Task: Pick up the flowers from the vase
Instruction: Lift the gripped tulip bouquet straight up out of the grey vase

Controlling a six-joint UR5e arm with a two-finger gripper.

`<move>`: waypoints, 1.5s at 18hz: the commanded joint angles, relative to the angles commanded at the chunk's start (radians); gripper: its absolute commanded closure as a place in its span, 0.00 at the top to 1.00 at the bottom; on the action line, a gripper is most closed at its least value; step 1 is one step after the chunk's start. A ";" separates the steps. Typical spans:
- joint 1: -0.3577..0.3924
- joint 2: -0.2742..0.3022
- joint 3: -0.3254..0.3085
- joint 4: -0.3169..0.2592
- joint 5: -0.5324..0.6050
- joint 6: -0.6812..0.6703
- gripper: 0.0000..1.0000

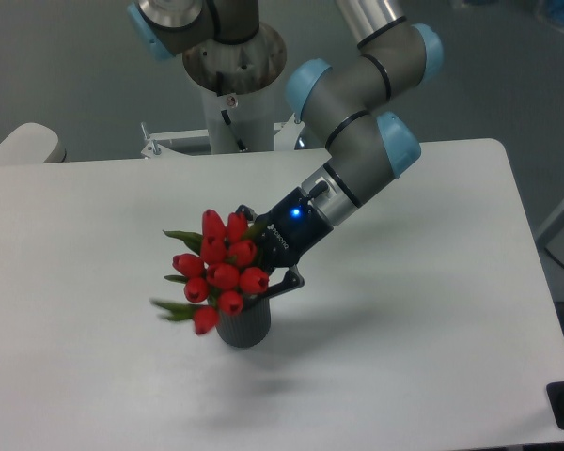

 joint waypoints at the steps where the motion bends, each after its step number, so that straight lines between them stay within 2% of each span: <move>1: 0.002 0.000 0.000 0.000 -0.006 0.002 0.40; 10: 0.017 0.014 -0.012 0.002 -0.018 -0.014 0.37; 14: 0.029 0.070 -0.032 -0.006 -0.081 -0.047 0.37; 20: 0.035 0.115 -0.032 -0.005 -0.115 -0.103 0.37; 22: 0.050 0.141 -0.011 -0.003 -0.144 -0.184 0.37; 27: 0.057 0.163 0.005 -0.003 -0.172 -0.190 0.37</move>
